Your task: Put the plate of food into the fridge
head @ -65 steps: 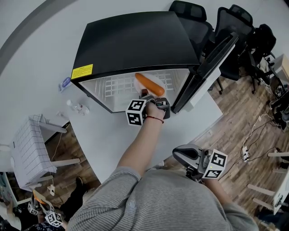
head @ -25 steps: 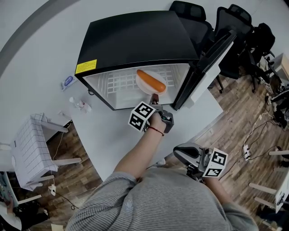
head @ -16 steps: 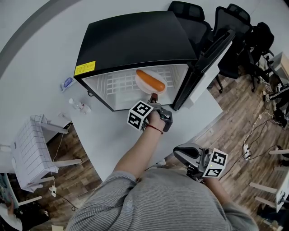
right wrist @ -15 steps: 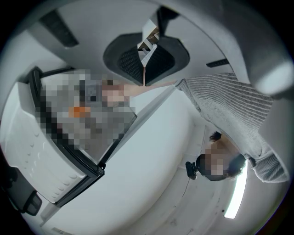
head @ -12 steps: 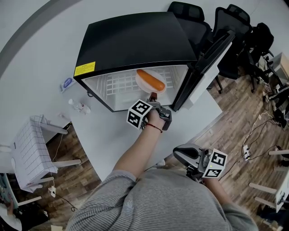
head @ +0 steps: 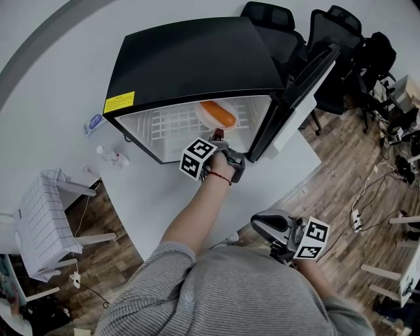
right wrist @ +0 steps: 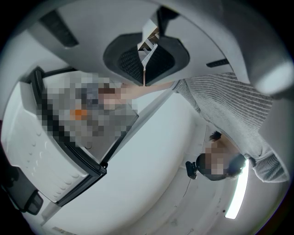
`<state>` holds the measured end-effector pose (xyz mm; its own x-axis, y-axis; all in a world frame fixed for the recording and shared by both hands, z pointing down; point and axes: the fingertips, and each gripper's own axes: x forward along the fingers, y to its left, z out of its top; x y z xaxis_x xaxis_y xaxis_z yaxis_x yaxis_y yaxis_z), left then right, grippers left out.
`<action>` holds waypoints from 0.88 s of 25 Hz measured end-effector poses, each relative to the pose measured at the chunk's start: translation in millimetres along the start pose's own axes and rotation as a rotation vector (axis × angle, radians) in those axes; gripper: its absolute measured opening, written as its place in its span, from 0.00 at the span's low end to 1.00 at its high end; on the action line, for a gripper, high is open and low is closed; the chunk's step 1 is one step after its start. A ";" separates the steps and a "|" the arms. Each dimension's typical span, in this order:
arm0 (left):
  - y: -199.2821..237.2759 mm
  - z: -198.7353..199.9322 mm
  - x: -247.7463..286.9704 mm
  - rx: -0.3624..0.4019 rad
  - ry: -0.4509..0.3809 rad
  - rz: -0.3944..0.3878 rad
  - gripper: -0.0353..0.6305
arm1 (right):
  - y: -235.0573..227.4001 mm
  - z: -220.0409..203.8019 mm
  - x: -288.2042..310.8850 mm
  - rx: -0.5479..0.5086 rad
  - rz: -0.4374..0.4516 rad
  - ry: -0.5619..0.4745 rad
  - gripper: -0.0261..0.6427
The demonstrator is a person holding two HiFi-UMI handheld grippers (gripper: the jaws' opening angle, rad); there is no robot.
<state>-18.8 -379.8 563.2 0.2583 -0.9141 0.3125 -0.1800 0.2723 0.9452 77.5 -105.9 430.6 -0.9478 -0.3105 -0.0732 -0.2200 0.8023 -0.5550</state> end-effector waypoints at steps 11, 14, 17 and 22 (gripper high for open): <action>-4.9 2.3 2.7 0.039 -0.004 -0.021 0.10 | -3.6 3.3 0.8 0.004 0.000 -0.001 0.06; -5.3 2.4 1.1 0.057 0.007 -0.021 0.10 | -4.6 3.1 1.7 0.006 0.003 0.002 0.06; -7.2 2.2 -0.9 0.081 0.019 -0.023 0.10 | -5.1 2.9 2.7 0.007 0.010 0.004 0.06; -16.0 2.6 -9.5 0.102 0.028 -0.054 0.10 | -4.4 2.8 4.3 0.011 0.019 0.006 0.06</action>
<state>-20.9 -376.3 544.9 0.2967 -0.9175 0.2649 -0.2606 0.1891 0.9467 75.1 -112.2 430.4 -0.9529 -0.2927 -0.0789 -0.1999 0.8024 -0.5624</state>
